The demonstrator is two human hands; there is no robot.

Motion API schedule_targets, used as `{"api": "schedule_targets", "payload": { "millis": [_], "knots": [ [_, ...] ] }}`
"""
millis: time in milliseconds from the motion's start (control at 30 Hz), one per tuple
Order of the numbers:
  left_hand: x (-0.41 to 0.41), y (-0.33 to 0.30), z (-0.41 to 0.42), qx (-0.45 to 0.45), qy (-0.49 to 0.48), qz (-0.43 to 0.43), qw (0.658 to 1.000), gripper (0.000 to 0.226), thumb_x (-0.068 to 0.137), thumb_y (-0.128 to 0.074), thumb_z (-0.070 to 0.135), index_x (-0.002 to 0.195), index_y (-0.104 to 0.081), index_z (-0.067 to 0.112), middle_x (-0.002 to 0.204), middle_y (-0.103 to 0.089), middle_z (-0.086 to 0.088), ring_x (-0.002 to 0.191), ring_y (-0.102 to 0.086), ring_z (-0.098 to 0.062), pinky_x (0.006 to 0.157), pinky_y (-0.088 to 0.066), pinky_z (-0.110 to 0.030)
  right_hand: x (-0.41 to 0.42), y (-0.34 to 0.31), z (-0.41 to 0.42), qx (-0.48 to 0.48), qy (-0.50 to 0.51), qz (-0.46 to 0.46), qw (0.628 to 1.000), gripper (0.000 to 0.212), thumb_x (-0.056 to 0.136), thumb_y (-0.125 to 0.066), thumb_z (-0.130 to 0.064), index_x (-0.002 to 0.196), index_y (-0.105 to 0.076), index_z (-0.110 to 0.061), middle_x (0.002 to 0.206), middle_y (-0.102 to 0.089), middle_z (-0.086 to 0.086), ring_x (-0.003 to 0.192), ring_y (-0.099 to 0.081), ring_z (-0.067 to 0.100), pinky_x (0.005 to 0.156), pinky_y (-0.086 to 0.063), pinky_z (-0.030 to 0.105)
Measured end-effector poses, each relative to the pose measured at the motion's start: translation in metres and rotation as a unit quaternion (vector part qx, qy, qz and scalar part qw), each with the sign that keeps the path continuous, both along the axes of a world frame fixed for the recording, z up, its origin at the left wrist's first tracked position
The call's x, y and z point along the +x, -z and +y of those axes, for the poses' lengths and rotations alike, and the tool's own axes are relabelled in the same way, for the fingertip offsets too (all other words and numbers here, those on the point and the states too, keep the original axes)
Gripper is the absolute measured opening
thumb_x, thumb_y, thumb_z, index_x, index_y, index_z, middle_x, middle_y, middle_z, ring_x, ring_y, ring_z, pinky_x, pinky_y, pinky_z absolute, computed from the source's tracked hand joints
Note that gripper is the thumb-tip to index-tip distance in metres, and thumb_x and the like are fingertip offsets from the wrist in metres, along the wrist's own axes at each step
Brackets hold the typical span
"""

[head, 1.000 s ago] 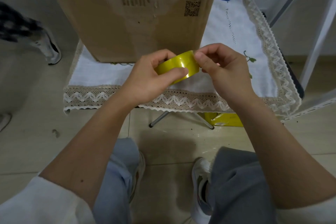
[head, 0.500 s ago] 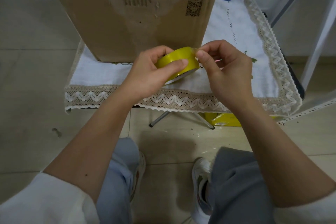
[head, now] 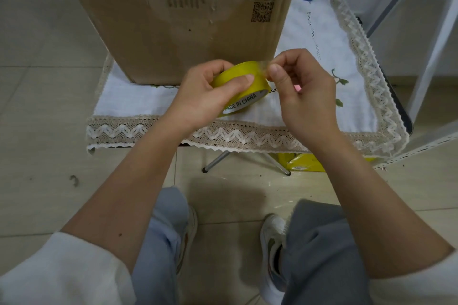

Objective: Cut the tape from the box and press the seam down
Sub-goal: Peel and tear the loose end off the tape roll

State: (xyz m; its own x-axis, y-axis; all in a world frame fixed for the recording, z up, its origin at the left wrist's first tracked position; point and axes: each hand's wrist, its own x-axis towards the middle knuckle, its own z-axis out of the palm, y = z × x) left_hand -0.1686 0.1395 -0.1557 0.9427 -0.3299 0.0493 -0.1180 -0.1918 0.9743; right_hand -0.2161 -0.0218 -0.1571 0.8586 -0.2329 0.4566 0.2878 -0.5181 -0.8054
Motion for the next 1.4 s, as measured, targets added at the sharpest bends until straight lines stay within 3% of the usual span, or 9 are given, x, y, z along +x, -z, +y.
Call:
{"api": "schedule_targets", "payload": {
  "millis": [367, 500, 567, 667, 833, 967, 1133, 1300, 1400],
  "knots": [
    [0.004, 0.002, -0.003, -0.001, -0.014, -0.018, 1.0, 0.024, 0.072, -0.072, 0.044, 0.09, -0.061, 0.031, 0.078, -0.066, 0.004, 0.074, -0.064, -0.013, 0.073, -0.054, -0.036, 0.001, -0.003, 0.0, 0.09, -0.053, 0.02, 0.994, 0.011, 0.095, -0.055, -0.016, 0.089, -0.057, -0.025, 0.081, -0.063, 0.0, 0.08, -0.06, 0.017, 0.078, -0.053, 0.041],
    [0.003, 0.0, 0.0, 0.003, 0.028, -0.08, 0.996, 0.033, 0.083, -0.068, 0.03, 0.115, -0.062, 0.031, 0.095, -0.068, 0.007, 0.085, -0.064, -0.01, 0.083, -0.054, -0.029, 0.001, -0.006, 0.0, 0.125, -0.067, 0.038, 0.989, 0.008, 0.094, -0.055, -0.015, 0.089, -0.058, -0.02, 0.081, -0.064, 0.001, 0.079, -0.061, 0.013, 0.078, -0.053, 0.03],
    [0.002, -0.001, -0.001, 0.013, 0.041, -0.105, 0.994, 0.023, 0.088, -0.064, 0.024, 0.11, -0.067, 0.025, 0.104, -0.068, 0.009, 0.097, -0.063, -0.006, 0.09, -0.052, -0.028, 0.0, -0.009, -0.001, 0.153, -0.068, 0.049, 0.985, 0.009, 0.095, -0.052, -0.015, 0.089, -0.06, -0.017, 0.081, -0.065, 0.002, 0.078, -0.063, 0.011, 0.077, -0.053, 0.025],
    [0.002, -0.001, -0.001, 0.014, 0.047, -0.111, 0.993, 0.017, 0.09, -0.063, 0.02, 0.106, -0.066, 0.025, 0.099, -0.065, 0.017, 0.091, -0.058, 0.005, 0.084, -0.048, -0.017, -0.001, -0.011, -0.002, 0.167, -0.049, 0.06, 0.983, 0.012, 0.095, -0.052, -0.018, 0.096, -0.063, -0.013, 0.085, -0.067, 0.0, 0.078, -0.066, 0.011, 0.076, -0.055, 0.027],
    [0.004, 0.0, 0.0, 0.014, 0.029, -0.111, 0.993, 0.013, 0.089, -0.062, 0.023, 0.101, -0.063, 0.027, 0.094, -0.062, 0.018, 0.084, -0.054, 0.008, 0.078, -0.044, -0.012, -0.003, -0.013, -0.008, 0.143, 0.013, 0.069, 0.987, 0.037, 0.091, -0.063, -0.02, 0.127, -0.055, -0.02, 0.119, -0.058, -0.002, 0.087, -0.067, 0.008, 0.073, -0.052, 0.016],
    [0.003, -0.001, -0.001, 0.005, 0.035, -0.107, 0.994, 0.013, 0.089, -0.062, 0.022, 0.102, -0.063, 0.024, 0.096, -0.063, 0.012, 0.089, -0.058, -0.001, 0.084, -0.049, -0.023, -0.002, -0.004, -0.007, 0.064, -0.01, 0.118, 0.991, 0.025, 0.085, -0.073, -0.029, 0.11, -0.069, -0.03, 0.114, -0.064, -0.008, 0.091, -0.059, 0.002, 0.072, -0.046, 0.013],
    [-0.001, -0.002, -0.001, 0.011, 0.041, -0.104, 0.994, 0.017, 0.089, -0.063, 0.022, 0.106, -0.065, 0.02, 0.1, -0.066, 0.009, 0.095, -0.062, -0.006, 0.091, -0.052, -0.034, 0.0, -0.002, 0.0, 0.023, 0.015, 0.053, 0.998, 0.01, 0.086, -0.074, -0.025, 0.085, -0.07, -0.035, 0.088, -0.07, -0.013, 0.081, -0.064, -0.001, 0.069, -0.046, 0.012],
    [0.0, -0.002, 0.009, -0.005, 0.04, -0.022, 0.999, 0.046, 0.082, -0.068, 0.032, 0.125, -0.055, 0.026, 0.091, -0.073, -0.007, 0.088, -0.067, -0.013, 0.084, -0.054, -0.031, -0.001, -0.001, 0.0, 0.019, 0.021, 0.036, 0.999, 0.003, 0.087, -0.073, -0.021, 0.086, -0.074, -0.024, 0.087, -0.071, -0.008, 0.077, -0.064, -0.001, 0.071, -0.048, 0.012],
    [0.0, -0.001, 0.012, 0.008, 0.044, 0.009, 0.999, 0.037, 0.079, -0.068, 0.037, 0.109, -0.062, 0.017, 0.087, -0.075, -0.011, 0.08, -0.068, -0.015, 0.077, -0.054, -0.03, -0.002, -0.004, -0.001, 0.035, 0.028, 0.027, 0.999, 0.004, 0.088, -0.073, -0.02, 0.088, -0.073, -0.024, 0.088, -0.071, -0.006, 0.076, -0.065, -0.002, 0.071, -0.049, 0.011]
  ]
}}
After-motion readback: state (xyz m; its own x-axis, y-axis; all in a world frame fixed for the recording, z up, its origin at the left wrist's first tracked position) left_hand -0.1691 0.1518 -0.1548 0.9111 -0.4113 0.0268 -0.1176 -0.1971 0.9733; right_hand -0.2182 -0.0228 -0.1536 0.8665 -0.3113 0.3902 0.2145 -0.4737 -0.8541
